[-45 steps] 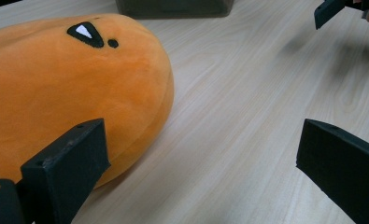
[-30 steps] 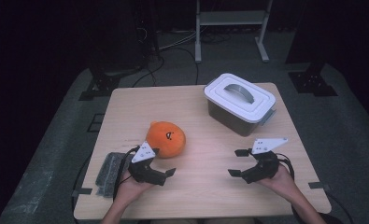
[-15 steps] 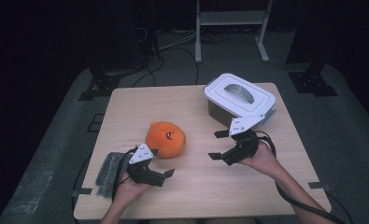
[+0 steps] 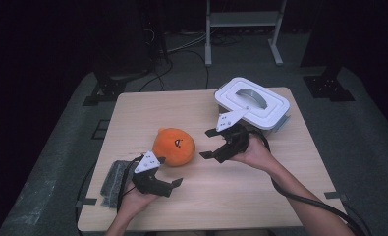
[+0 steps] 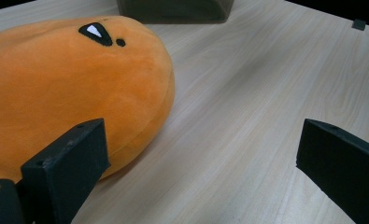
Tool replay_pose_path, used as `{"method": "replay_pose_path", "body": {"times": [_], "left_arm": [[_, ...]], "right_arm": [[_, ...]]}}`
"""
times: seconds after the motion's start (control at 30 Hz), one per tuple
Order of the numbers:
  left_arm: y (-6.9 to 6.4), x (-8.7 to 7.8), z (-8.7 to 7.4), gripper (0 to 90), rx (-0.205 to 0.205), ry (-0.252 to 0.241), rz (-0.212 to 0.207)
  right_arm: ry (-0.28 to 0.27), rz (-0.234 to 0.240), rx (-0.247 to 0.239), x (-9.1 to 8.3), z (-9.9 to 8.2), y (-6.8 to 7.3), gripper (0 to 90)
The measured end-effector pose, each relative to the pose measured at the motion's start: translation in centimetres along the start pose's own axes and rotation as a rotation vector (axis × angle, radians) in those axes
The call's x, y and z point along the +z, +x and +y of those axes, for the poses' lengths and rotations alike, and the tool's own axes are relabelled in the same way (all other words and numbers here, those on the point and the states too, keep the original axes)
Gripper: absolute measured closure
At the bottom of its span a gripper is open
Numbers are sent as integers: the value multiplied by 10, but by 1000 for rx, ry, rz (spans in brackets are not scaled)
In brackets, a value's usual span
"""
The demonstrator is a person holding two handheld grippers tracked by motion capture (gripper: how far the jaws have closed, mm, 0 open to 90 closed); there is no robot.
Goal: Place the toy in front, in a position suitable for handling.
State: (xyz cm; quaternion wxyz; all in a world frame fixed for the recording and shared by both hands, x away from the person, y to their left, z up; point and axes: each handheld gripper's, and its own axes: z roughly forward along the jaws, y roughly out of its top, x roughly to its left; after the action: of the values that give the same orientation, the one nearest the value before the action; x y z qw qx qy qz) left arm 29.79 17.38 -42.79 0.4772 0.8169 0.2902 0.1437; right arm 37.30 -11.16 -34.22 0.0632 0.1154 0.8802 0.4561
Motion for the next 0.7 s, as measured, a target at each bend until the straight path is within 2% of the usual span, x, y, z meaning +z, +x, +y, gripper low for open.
{"method": "replay_pose_path", "body": {"times": [0.27,0.37,0.7], "left_arm": [[-2,1,0,17,7,6,-7],[-3,1,0,17,11,1,-10],[-3,2,0,17,7,3,-14]], "right_arm": [[8,13,-4,17,16,-6,196],[13,22,-8,31,23,-8,197],[37,39,1,63,29,-16,208]]}}
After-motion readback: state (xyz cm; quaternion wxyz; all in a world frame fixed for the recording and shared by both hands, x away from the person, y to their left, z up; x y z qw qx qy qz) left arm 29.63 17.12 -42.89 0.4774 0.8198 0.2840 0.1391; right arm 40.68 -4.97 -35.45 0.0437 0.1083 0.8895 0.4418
